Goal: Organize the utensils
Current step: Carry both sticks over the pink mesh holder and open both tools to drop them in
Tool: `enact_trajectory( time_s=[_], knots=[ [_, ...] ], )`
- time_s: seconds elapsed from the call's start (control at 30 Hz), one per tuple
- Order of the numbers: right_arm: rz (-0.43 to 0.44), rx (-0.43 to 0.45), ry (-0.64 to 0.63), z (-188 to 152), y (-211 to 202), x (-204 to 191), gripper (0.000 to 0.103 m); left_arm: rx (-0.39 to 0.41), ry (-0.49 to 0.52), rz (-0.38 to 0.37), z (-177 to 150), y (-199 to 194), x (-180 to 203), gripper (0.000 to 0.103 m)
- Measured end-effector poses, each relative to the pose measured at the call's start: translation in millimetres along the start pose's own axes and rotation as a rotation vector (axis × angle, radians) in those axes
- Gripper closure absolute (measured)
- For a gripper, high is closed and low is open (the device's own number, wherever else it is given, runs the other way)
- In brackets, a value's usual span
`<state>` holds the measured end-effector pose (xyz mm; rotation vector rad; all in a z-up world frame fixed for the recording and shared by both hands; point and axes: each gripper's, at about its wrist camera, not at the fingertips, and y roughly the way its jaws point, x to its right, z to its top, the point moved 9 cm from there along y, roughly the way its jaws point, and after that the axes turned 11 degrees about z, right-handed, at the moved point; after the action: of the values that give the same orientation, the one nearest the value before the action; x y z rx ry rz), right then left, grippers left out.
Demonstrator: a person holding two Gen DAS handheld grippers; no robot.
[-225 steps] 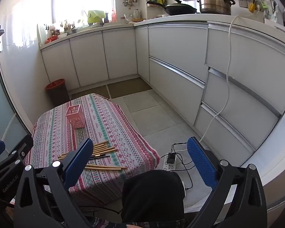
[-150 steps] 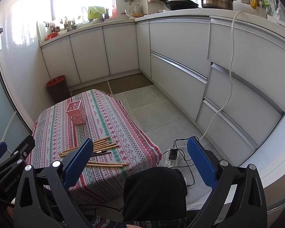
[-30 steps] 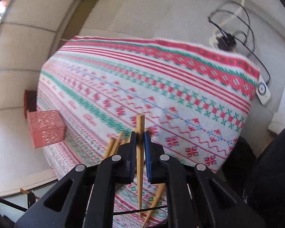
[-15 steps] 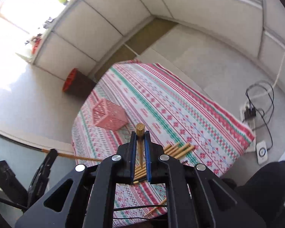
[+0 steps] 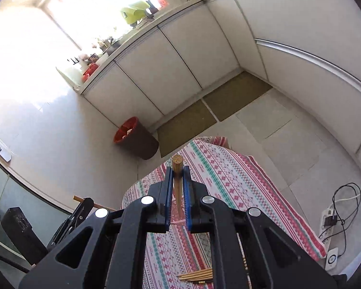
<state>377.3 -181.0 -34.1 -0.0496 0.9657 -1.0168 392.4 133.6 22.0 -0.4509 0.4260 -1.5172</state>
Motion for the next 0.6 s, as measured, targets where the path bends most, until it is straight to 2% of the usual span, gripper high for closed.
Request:
enact_trajectory(
  time_s=[0.13,0.3,0.4,0.47,0.6],
  knots=[
    [-0.002,-0.026,-0.03,11.1,33.3,-5.3,0.094,-0.028,-0.003,0.032,4.5,27.0,-4.4,0.095],
    [-0.015,-0.084,-0.049,3.4,74.7,-4.1,0.094,-0.122,-0.061,0.07,-18.8,59.4,-21.8,0.09],
    [-0.034,-0.107,-0.069,-2.3,97.2,-2.5,0.094,-0.101,-0.132,0.071,-20.5,50.9,-39.8,0.084],
    [-0.045,-0.12,-0.081,-7.3,107.6,0.1,0.094,-0.078,-0.176,0.082,-18.6,40.2,-53.6,0.076],
    [-0.061,-0.131,-0.109,-14.1,123.3,-2.5,0.094,-0.057,-0.228,0.095,-13.3,23.5,-71.6,0.072]
  ],
)
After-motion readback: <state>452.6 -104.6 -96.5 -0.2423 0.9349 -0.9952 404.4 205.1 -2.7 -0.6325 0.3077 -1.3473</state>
